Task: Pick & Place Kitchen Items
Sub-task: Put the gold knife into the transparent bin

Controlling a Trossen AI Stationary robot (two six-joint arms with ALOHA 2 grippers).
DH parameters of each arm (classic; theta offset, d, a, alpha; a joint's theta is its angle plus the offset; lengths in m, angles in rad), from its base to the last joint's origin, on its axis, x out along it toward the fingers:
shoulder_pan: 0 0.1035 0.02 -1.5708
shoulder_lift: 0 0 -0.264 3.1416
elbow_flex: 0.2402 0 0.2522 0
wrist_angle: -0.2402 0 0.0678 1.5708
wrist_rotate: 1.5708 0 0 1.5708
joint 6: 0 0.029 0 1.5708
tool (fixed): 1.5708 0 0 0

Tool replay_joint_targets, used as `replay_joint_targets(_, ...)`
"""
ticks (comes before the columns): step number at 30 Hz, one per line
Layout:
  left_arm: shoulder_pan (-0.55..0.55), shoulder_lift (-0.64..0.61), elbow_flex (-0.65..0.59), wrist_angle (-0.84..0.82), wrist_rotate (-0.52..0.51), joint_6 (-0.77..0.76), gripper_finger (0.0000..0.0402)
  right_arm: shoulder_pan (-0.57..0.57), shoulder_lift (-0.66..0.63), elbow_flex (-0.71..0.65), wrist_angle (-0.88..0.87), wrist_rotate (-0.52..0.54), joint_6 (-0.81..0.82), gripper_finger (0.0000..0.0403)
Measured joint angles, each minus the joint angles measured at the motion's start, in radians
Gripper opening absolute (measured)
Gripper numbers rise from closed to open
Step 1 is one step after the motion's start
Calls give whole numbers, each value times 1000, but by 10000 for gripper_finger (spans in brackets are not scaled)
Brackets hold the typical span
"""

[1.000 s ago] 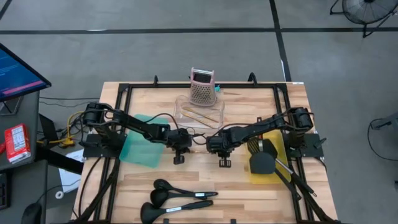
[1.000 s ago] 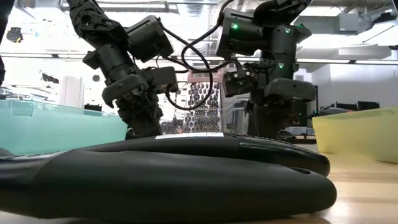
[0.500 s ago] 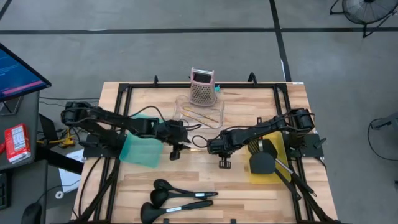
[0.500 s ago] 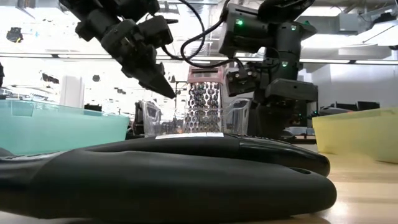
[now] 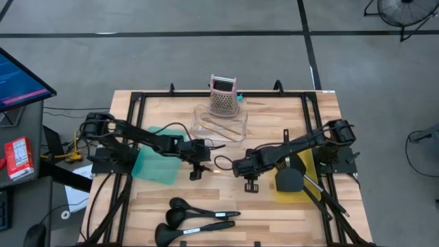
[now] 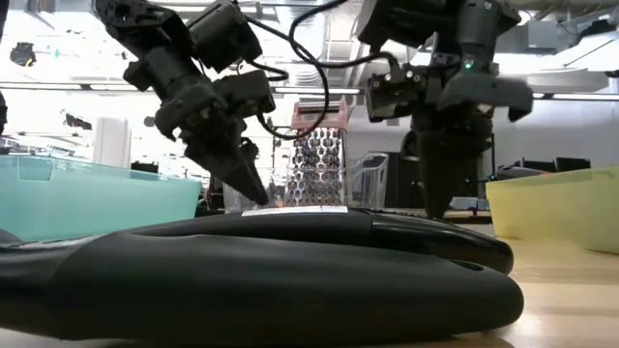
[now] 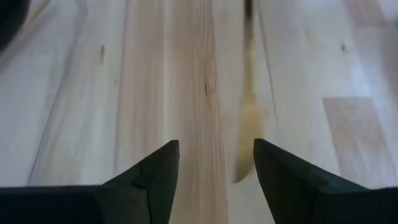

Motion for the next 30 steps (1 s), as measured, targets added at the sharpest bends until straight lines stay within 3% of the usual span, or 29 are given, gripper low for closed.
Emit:
replay_joint_targets(12,-31,32,1,51,1,7,228,21,1,2,18,1,11,0)
replay_joint_targets(30,-36,39,2,61,0,19,240,30,1,4,34,1,34,0)
